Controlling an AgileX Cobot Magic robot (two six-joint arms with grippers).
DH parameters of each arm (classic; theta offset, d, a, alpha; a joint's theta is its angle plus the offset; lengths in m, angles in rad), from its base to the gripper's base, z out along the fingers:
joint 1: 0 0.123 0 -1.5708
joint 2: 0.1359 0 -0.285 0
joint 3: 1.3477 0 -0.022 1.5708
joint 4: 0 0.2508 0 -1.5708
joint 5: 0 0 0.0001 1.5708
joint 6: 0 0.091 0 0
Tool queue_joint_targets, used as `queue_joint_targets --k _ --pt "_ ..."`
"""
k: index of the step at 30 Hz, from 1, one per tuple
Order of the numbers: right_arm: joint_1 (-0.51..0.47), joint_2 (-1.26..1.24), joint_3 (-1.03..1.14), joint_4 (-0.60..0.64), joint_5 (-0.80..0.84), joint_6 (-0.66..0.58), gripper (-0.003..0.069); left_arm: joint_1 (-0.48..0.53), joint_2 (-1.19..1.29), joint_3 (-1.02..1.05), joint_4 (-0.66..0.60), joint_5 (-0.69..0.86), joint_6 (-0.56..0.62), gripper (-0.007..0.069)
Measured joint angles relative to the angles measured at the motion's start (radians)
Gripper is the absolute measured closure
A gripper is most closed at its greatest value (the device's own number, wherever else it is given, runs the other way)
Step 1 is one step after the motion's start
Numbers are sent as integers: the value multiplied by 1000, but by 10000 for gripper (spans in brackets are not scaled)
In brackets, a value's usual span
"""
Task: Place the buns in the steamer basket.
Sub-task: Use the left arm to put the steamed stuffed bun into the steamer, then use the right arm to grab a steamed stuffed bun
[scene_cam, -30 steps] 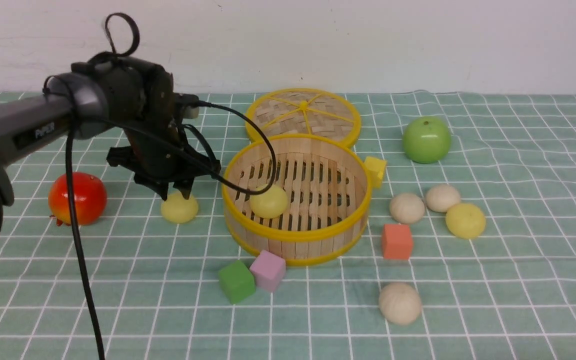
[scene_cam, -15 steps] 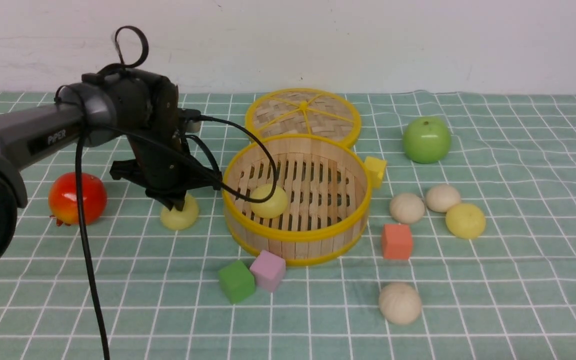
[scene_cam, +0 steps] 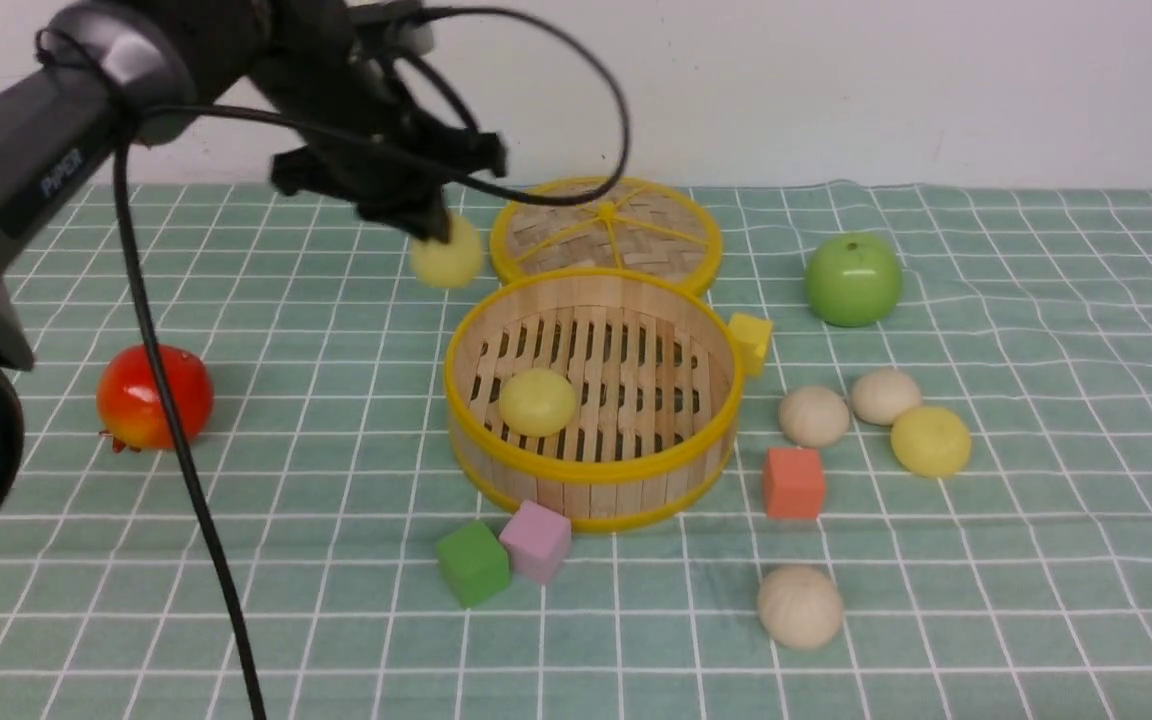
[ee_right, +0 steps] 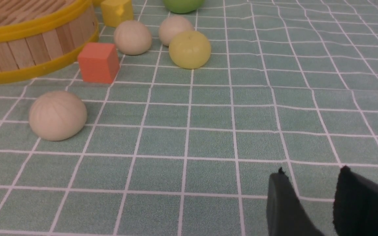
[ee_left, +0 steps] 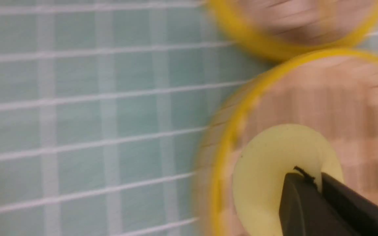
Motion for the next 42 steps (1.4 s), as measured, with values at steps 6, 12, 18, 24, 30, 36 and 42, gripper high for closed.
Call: queue_joint_targets --k 6,12,18,24,30,36,42 --pt "0 0 0 0 0 0 419 -72 104 -2 -11 -111 5 634" --pt "0 0 0 0 0 0 419 -105 170 -2 15 -201 -16 601" --pt "0 0 0 0 0 0 419 -106 175 -2 27 -247 -60 473" --pt "0 0 0 0 0 0 419 -106 170 -2 29 -184 -62 304" --pt "0 0 0 0 0 0 419 -98 54 1 29 -56 -19 283" --pt "0 0 0 0 0 0 419 -60 -297 1 95 183 31 370" --pt "0 0 0 0 0 0 419 -59 -589 135 154 225 4 503"
